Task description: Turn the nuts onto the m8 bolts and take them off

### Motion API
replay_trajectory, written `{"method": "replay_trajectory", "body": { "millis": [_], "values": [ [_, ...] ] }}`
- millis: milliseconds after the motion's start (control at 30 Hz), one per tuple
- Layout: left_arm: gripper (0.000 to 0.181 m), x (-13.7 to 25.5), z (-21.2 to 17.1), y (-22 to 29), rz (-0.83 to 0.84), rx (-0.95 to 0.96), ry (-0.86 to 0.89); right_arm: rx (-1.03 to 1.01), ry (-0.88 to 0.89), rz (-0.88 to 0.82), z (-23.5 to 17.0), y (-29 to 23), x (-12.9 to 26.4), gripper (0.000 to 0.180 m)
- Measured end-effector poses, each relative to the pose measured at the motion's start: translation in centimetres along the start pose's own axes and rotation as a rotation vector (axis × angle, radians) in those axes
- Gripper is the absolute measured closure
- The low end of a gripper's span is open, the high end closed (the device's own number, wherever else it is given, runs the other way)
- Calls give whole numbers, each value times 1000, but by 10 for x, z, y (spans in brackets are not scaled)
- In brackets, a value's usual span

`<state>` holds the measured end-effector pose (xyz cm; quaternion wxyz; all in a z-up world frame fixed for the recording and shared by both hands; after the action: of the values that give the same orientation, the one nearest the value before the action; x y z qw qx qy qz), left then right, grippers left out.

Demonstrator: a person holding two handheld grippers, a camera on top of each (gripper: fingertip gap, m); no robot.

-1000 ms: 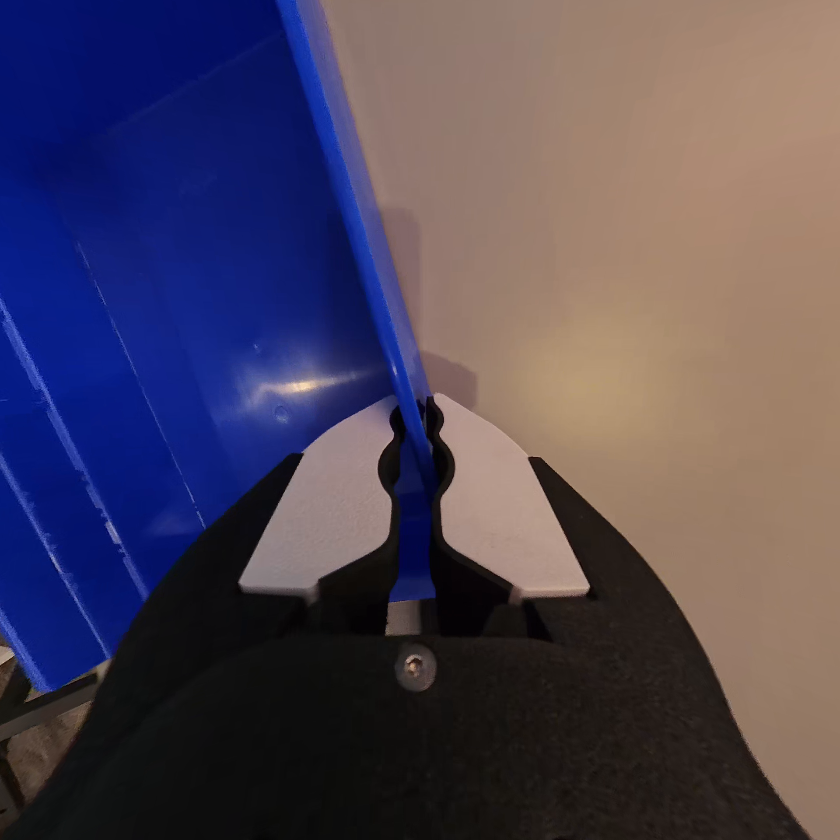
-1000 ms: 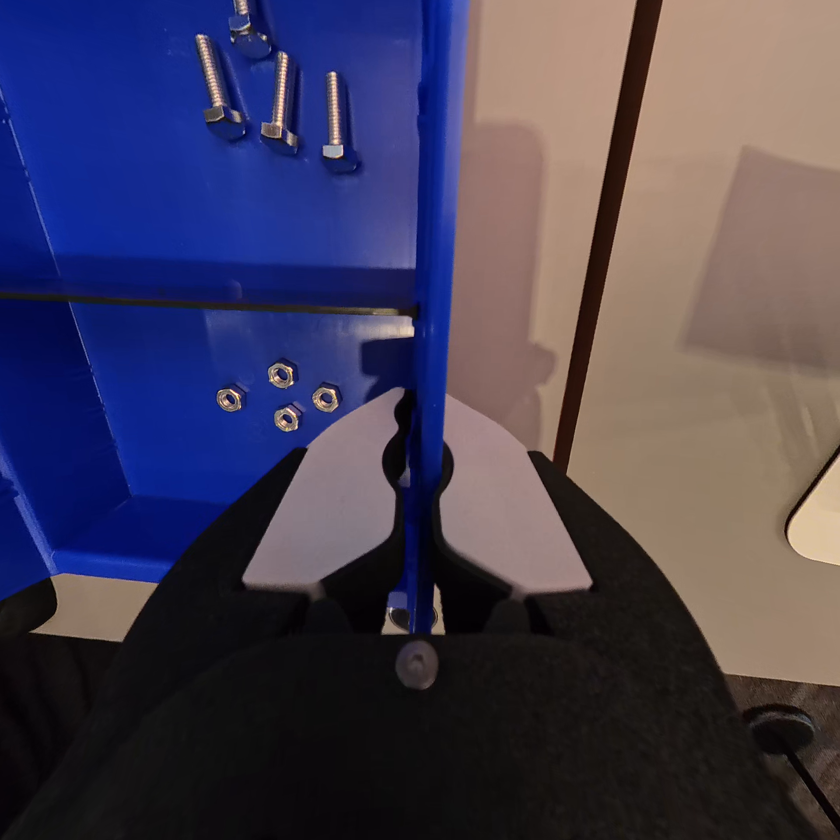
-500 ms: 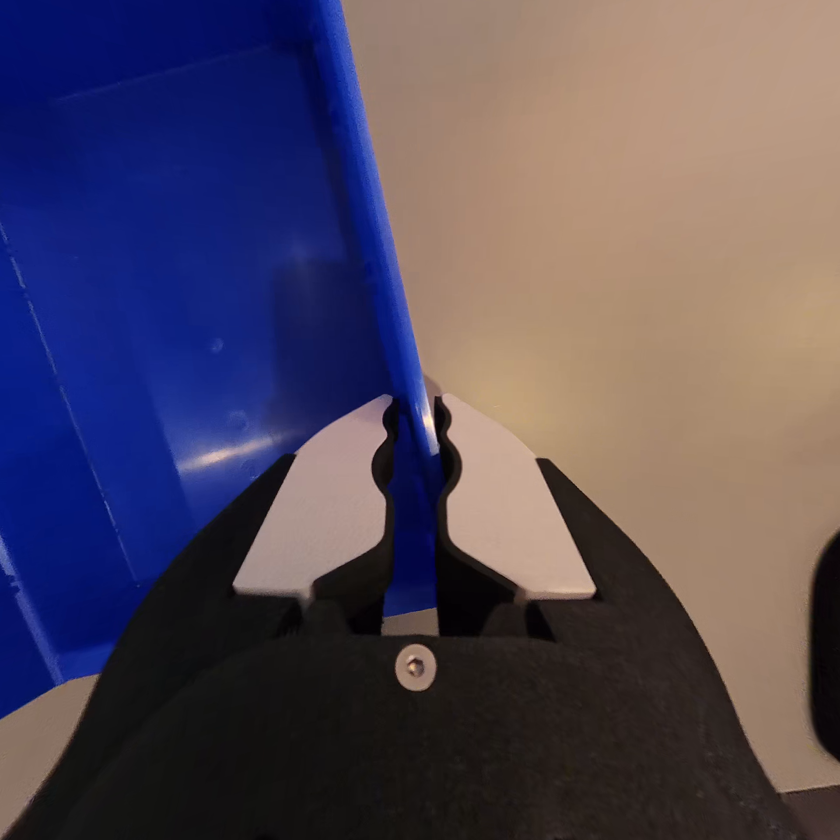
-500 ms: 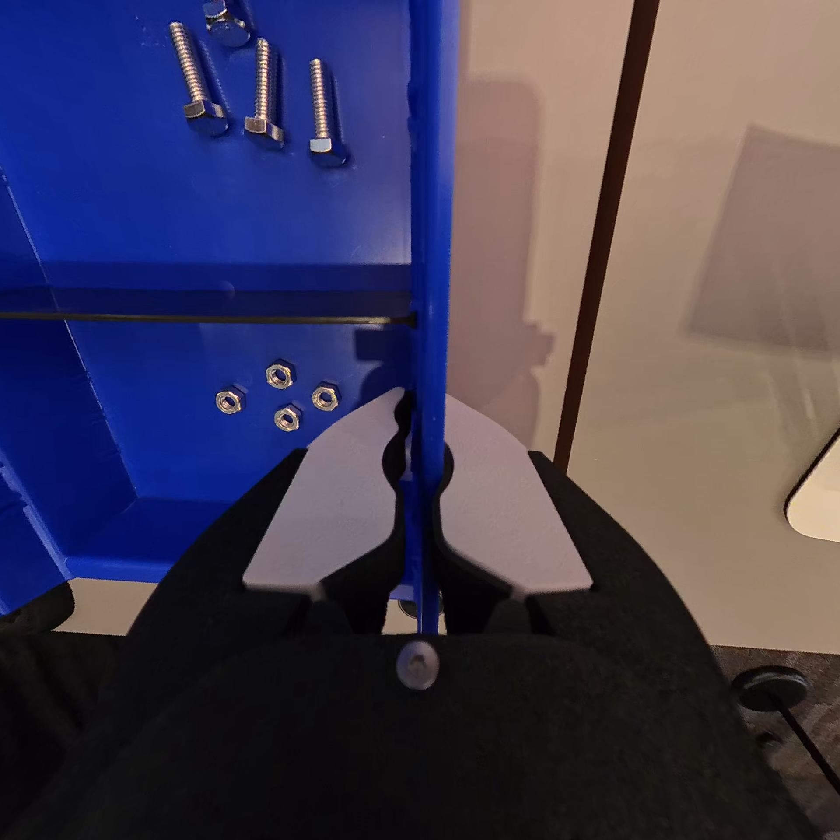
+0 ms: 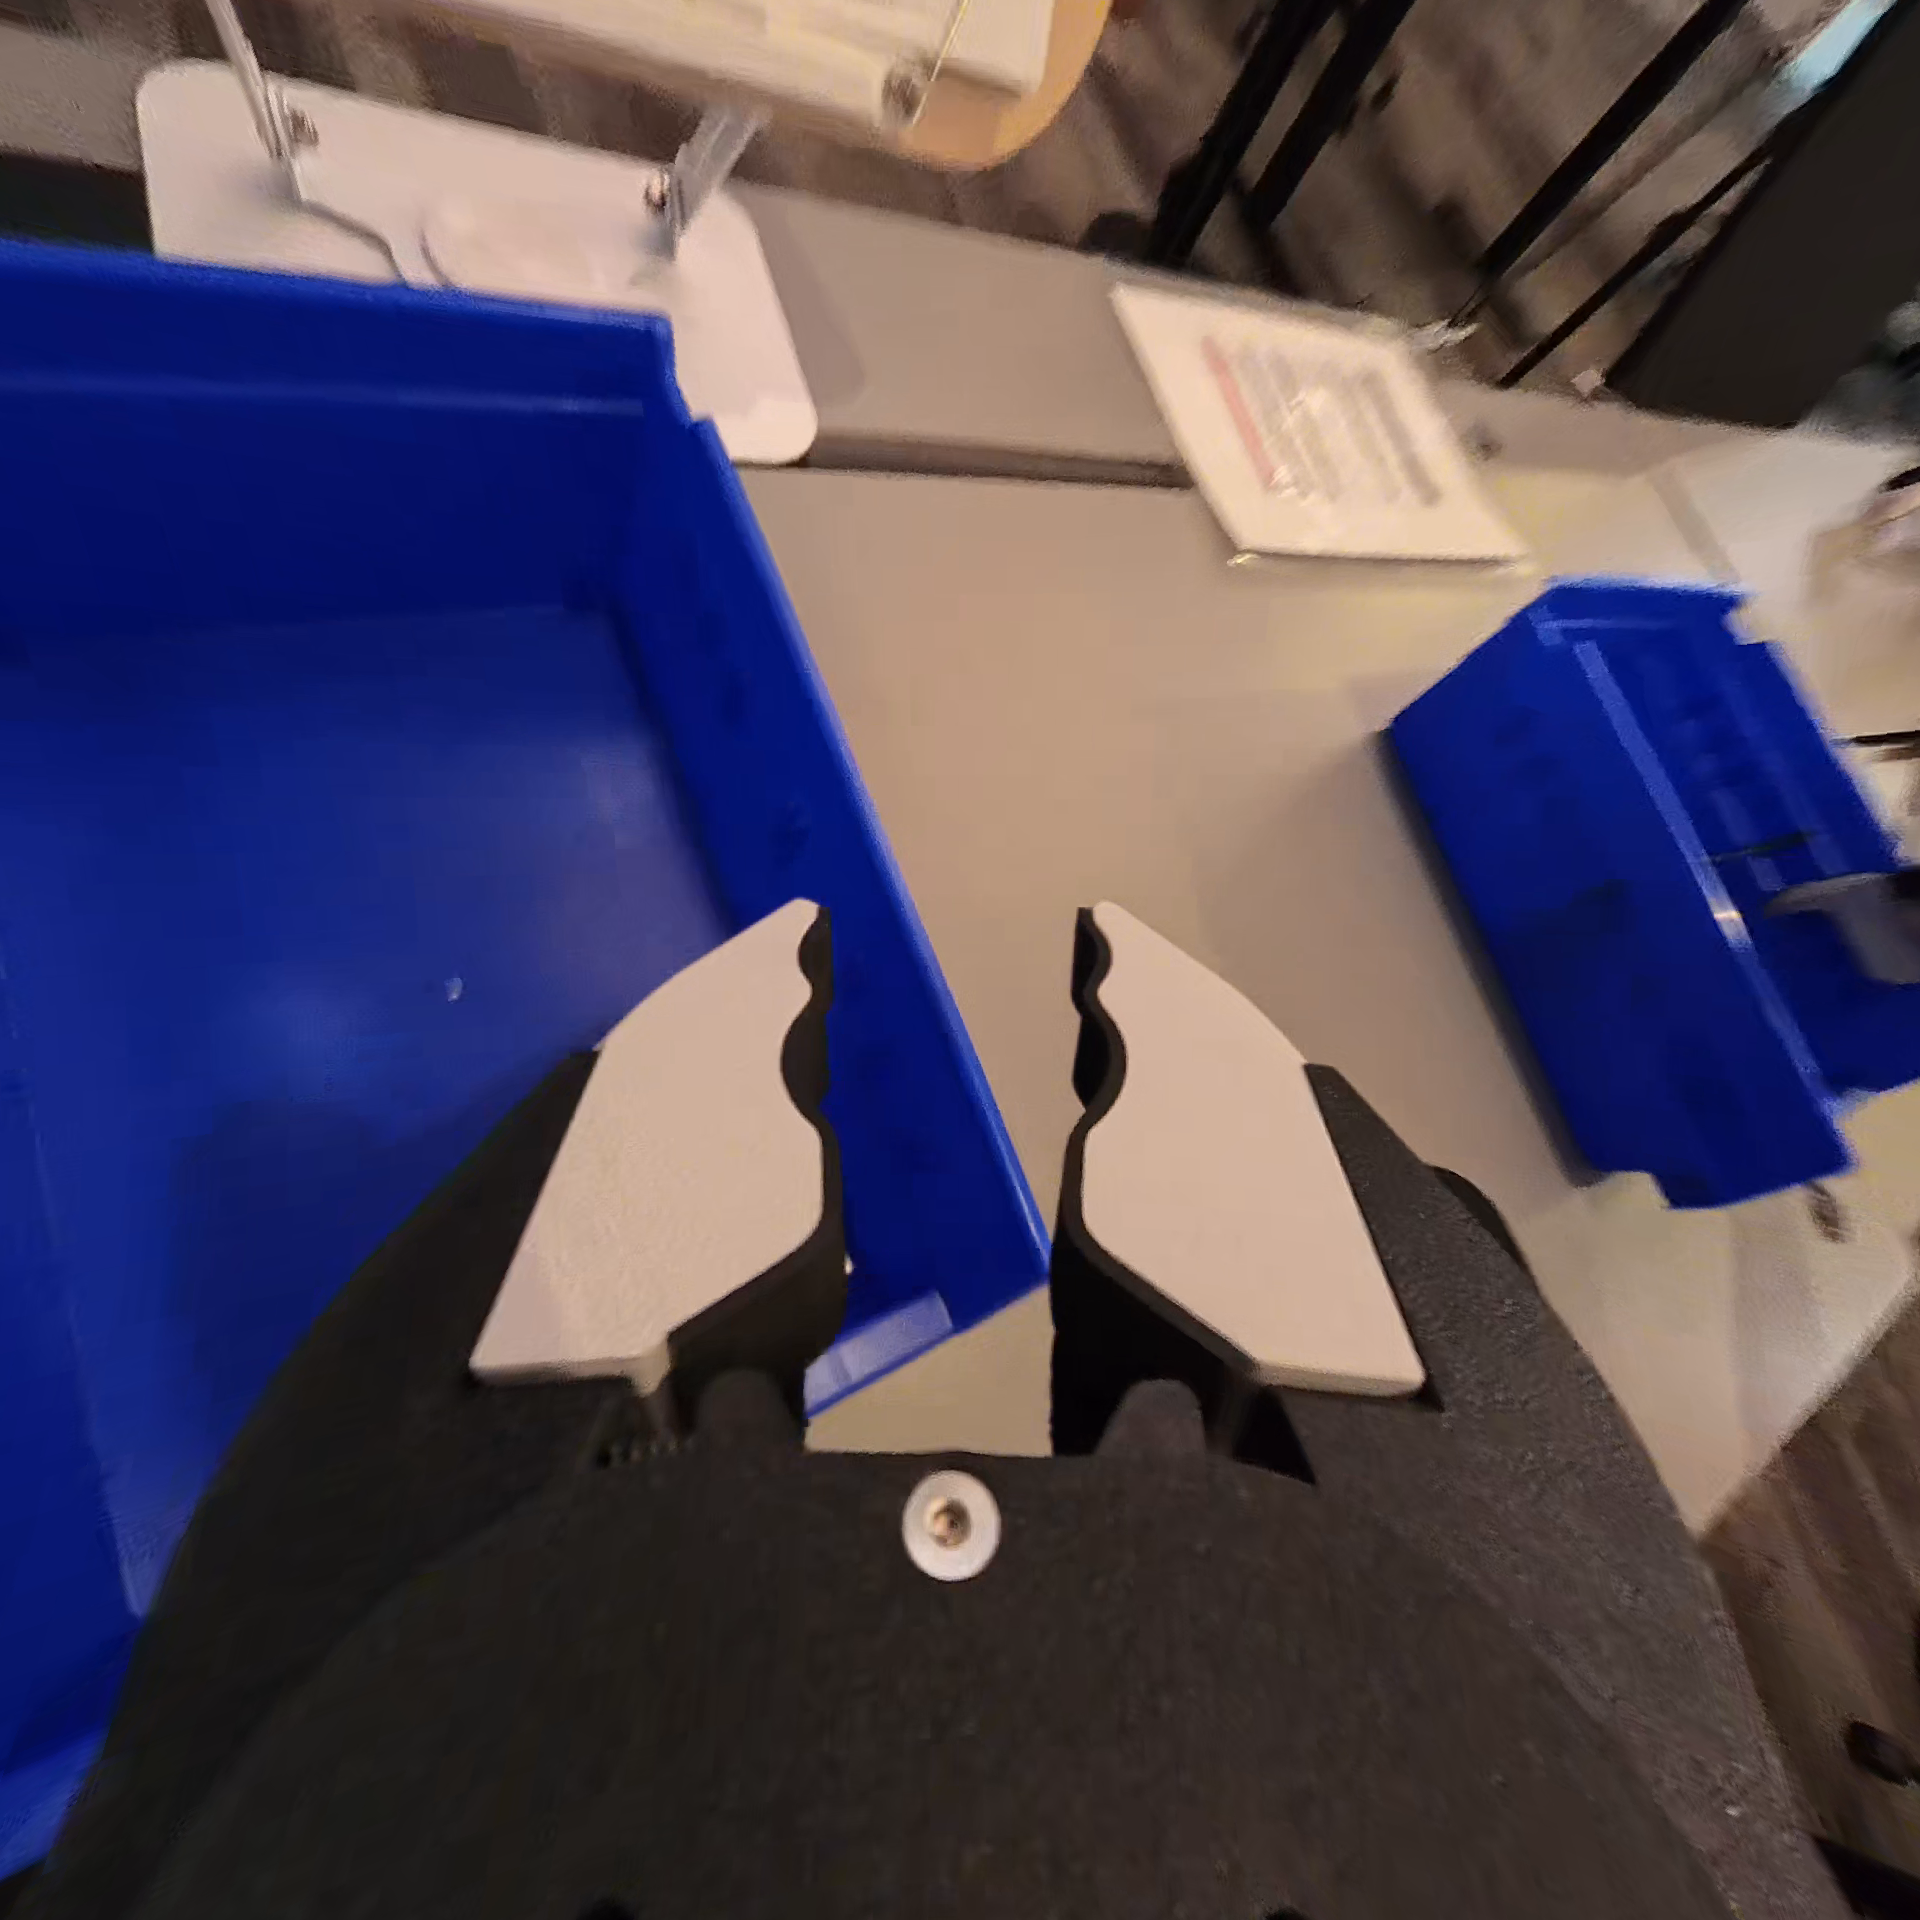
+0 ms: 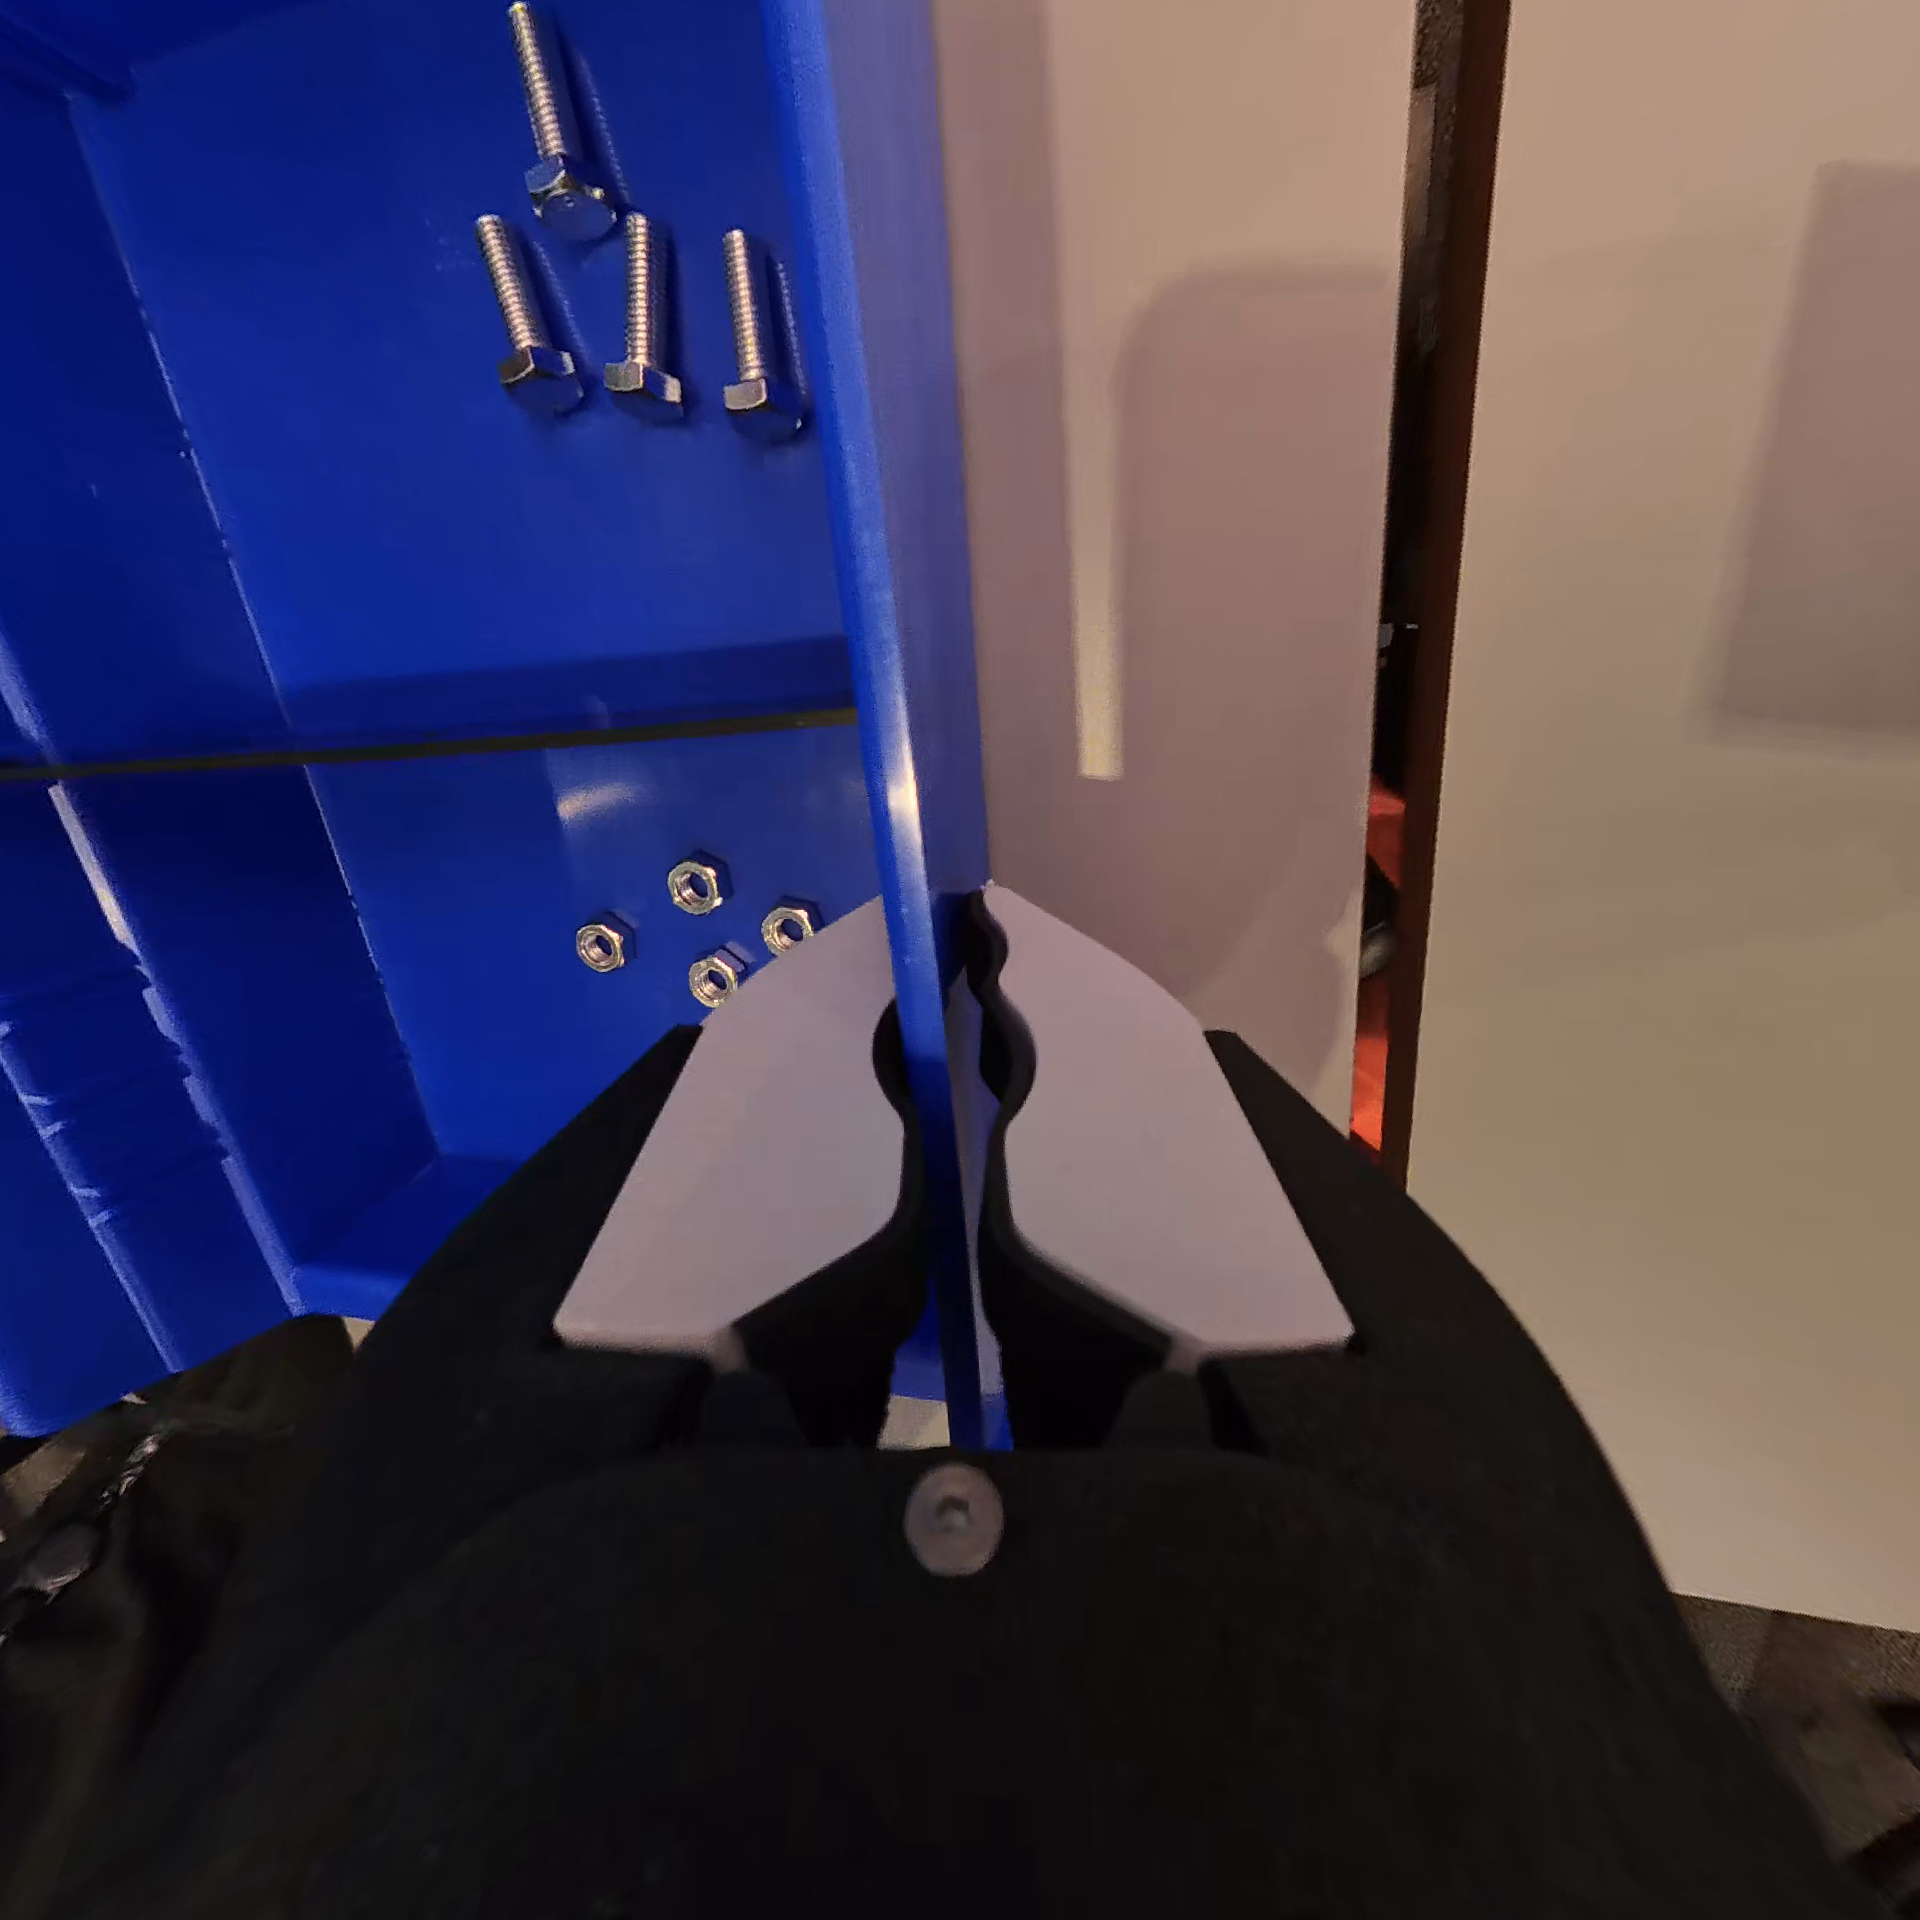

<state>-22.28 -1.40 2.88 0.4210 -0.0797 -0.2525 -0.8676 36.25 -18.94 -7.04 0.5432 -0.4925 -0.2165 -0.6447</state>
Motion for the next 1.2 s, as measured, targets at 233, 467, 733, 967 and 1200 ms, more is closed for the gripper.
{"method": "replay_trajectory", "body": {
  "millis": [233,467,733,967,1200],
  "values": [
    [142,117,13,-31,-99,-31,143,-34,14,20,8,-6,1,174],
    [144,231,-19,-112,97,-10,283,-14,47,27,26,-28,18,174],
    [146,327,-57,-199,294,169,410,121,23,15,71,-122,68,174],
    [148,349,-55,-204,236,163,479,361,28,132,113,-321,89,175],
    [148,361,-61,-205,242,115,425,567,-8,393,104,-560,55,175]
  ]
}}
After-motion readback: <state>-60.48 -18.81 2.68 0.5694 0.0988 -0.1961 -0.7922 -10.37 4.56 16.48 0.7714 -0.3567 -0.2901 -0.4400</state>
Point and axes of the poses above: each gripper's, where its closed fingertips meet, x back along the fingers, z out of its top, y = z × x across the jaws, the point moved 6 cm from there along x, back along the fingers, and after that the axes turned 14 degrees about y, right-handed, at the moved point
